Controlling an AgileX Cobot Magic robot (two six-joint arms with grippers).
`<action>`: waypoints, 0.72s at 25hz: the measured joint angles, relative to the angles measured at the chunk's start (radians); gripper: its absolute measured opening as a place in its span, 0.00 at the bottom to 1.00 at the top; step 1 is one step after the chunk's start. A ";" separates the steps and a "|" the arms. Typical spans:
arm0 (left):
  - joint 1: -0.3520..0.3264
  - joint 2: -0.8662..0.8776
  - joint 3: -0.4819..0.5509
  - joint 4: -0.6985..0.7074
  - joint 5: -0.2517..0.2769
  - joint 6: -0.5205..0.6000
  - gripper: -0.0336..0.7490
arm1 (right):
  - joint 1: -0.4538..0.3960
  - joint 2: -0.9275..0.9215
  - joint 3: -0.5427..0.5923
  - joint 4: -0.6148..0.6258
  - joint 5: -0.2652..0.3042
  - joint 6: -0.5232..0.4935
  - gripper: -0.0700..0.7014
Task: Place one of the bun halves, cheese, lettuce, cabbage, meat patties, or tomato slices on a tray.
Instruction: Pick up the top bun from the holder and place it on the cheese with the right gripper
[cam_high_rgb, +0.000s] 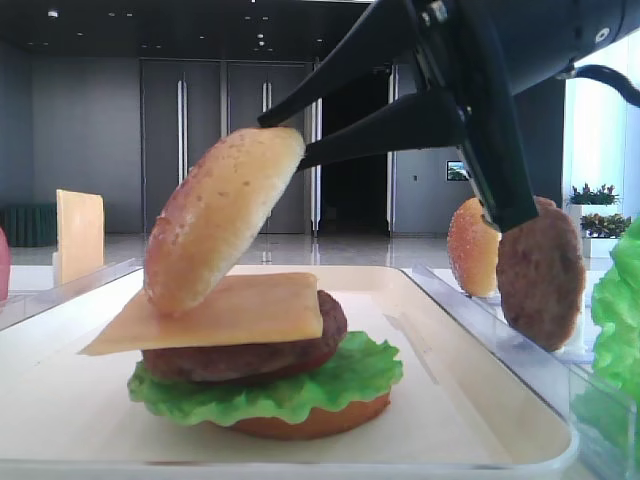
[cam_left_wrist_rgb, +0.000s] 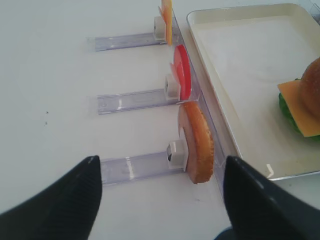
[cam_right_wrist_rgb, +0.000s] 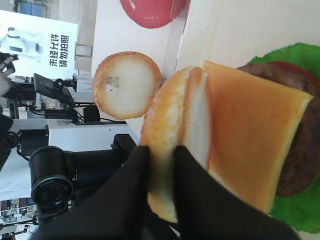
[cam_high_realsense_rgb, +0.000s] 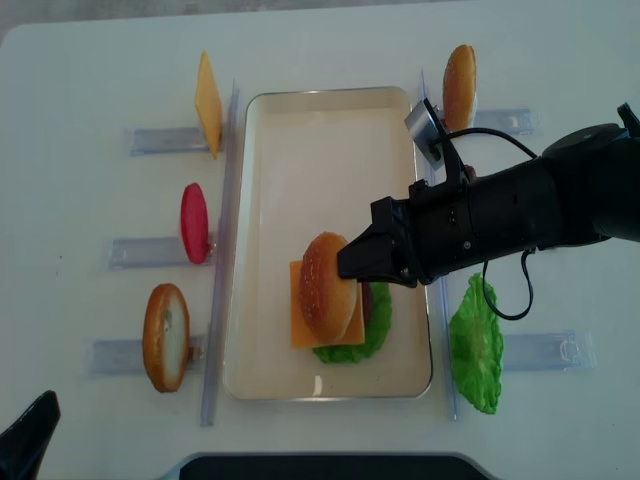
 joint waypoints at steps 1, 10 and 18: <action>0.000 0.000 0.000 0.000 0.000 0.000 0.78 | 0.000 0.000 0.000 -0.002 -0.001 0.000 0.32; 0.000 0.000 0.000 0.000 0.000 0.000 0.78 | 0.000 0.000 0.000 -0.063 -0.003 0.001 0.64; 0.000 0.000 0.000 0.000 0.000 0.000 0.78 | 0.000 0.000 0.000 -0.084 -0.060 0.038 0.79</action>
